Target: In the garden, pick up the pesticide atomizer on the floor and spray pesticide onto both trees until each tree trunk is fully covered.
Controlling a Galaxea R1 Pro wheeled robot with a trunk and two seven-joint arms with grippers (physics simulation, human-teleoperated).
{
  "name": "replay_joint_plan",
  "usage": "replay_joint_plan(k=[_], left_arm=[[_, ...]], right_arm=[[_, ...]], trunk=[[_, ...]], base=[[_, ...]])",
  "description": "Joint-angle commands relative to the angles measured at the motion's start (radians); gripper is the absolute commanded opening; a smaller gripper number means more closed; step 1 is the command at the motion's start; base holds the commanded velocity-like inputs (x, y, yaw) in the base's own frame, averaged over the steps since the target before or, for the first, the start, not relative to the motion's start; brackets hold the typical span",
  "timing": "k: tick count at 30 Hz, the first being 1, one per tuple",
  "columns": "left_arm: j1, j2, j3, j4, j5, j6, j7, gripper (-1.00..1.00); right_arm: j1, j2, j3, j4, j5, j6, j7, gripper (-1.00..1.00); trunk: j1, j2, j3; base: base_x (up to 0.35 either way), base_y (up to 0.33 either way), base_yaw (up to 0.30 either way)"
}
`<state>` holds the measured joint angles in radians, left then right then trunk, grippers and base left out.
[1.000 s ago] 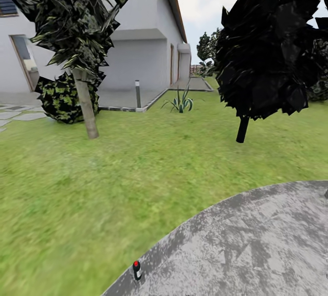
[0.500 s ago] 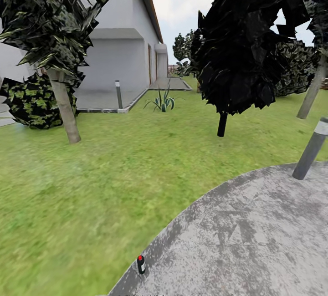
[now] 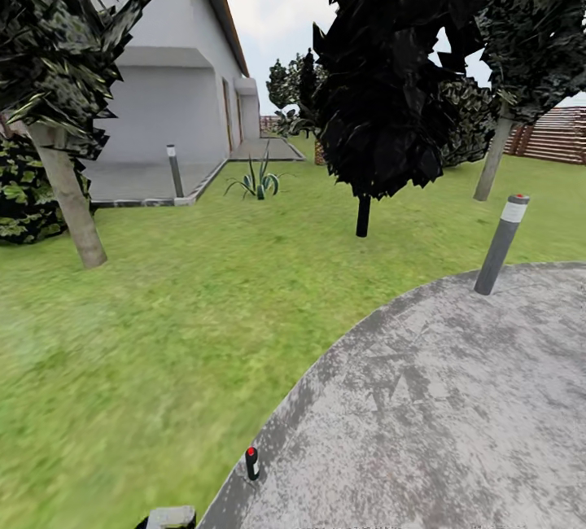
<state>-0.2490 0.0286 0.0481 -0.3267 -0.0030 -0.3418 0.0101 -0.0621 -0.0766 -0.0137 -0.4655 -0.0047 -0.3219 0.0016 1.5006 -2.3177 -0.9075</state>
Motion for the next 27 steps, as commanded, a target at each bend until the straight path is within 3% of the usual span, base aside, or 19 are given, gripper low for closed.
replay_joint_plan(k=[1,2,7,10,14,17,18,19,22,27], left_arm=[[-0.03,0.0,0.001,-0.009,0.0,0.013,0.001,1.0],[-0.05,0.0,0.001,-0.012,0.001,0.029,0.001,1.0],[-0.243,-0.009,0.001,-0.029,0.006,0.263,0.001,1.0],[-0.311,-0.012,-0.002,-0.031,0.006,0.316,0.001,1.0],[-0.343,-0.009,-0.003,-0.033,0.005,0.335,-0.004,1.0],[-0.344,-0.004,0.001,-0.034,0.005,0.332,-0.006,1.0],[-0.344,-0.002,0.001,-0.033,0.005,0.33,-0.006,1.0],[-0.344,0.002,0.001,-0.033,0.003,0.326,-0.007,1.0],[-0.344,0.005,0.0,-0.033,0.002,0.311,-0.008,1.0],[-0.345,0.004,-0.006,-0.034,0.0,0.302,-0.008,1.0]], right_arm=[[-0.001,0.0,-0.007,0.0,-0.001,-0.003,0.0,1.0],[-0.001,0.0,-0.011,-0.001,-0.001,-0.003,0.0,1.0],[-0.001,-0.003,-0.039,-0.023,0.0,-0.002,-0.003,1.0],[-0.001,-0.003,-0.042,-0.08,0.001,-0.001,-0.004,1.0],[-0.005,-0.003,-0.043,-0.208,0.003,0.008,-0.005,1.0],[-0.042,-0.003,-0.043,-0.333,0.005,0.038,-0.013,1.0],[-0.069,-0.003,-0.042,-0.363,0.005,0.065,-0.021,1.0],[-0.159,-0.003,-0.042,-0.399,0.005,0.169,-0.045,1.0],[-0.256,-0.003,-0.042,-0.407,0.006,0.298,-0.056,1.0],[-0.297,-0.003,-0.034,-0.41,0.009,0.355,-0.052,1.0]], trunk=[[0.0,0.0,-0.001],[0.0,0.0,-0.001],[0.0,0.0,-0.001],[0.0,0.0,-0.001],[0.0,0.0,-0.001],[0.0,0.0,-0.001],[0.0,0.0,-0.001],[0.0,0.0,-0.001],[0.0,0.0,-0.001],[0.0,0.0,-0.001]], base=[[-0.019,0.041,-0.3],[-0.015,0.033,-0.3],[-0.005,0.011,-0.191],[-0.001,0.002,-0.036],[0.0,0.001,-0.011],[0.0,0.0,-0.003],[0.0,0.0,-0.001],[0.0,0.0,0.0],[0.0,0.0,0.0],[0.137,-0.06,0.0]])
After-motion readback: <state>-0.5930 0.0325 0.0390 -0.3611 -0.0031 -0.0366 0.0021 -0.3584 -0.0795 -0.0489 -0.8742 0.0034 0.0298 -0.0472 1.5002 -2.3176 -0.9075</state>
